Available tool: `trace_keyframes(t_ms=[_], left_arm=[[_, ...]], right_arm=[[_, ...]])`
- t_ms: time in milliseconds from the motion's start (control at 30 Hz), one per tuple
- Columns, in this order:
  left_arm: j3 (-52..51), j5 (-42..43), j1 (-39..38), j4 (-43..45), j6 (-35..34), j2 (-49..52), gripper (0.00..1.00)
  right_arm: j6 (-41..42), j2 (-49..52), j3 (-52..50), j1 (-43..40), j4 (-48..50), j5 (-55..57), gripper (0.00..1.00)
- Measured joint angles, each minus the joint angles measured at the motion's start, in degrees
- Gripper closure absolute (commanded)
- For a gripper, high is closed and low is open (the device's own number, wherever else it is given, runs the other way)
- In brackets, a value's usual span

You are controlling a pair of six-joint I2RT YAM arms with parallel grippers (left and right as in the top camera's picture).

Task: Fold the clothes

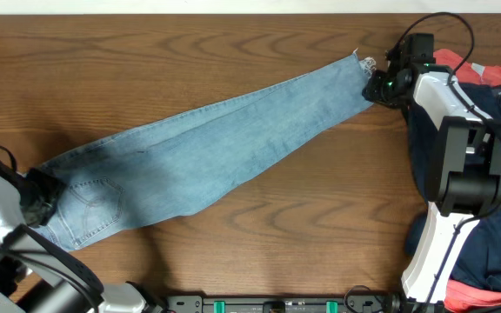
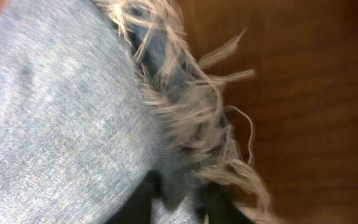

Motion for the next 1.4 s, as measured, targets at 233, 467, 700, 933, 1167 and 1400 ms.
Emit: trace_keyframes(t_ms=[233, 467, 700, 933, 1167, 1400], left_arm=[[-3.43, -0.02, 0.00, 14.97, 0.37, 6.60, 0.81], [-3.32, 0.17, -0.02, 27.76, 0.44, 8.85, 0.81], [2.51, 2.93, 0.00, 24.39, 0.52, 9.29, 0.77], [10.62, 7.34, 0.00, 12.81, 0.55, 9.27, 0.67], [12.02, 9.46, -0.04, 0.68, 0.52, 9.25, 0.54], [12.02, 16.39, -0.17, -1.73, 2.47, 9.25, 0.51]], right_arm=[[0.66, -1.60, 0.20, 0.02, -11.45, -1.84, 0.99], [1.70, -9.27, -0.79, 0.31, -29.46, 2.99, 0.47], [0.59, -14.91, -0.76, 0.35, -32.74, 5.44, 0.42], [-1.66, -11.85, -0.79, 0.35, -30.49, 6.75, 0.51], [-1.62, -3.98, -0.79, 0.35, -27.80, 6.10, 0.41], [-1.84, -2.62, -0.22, 0.31, -23.54, 0.33, 0.96]])
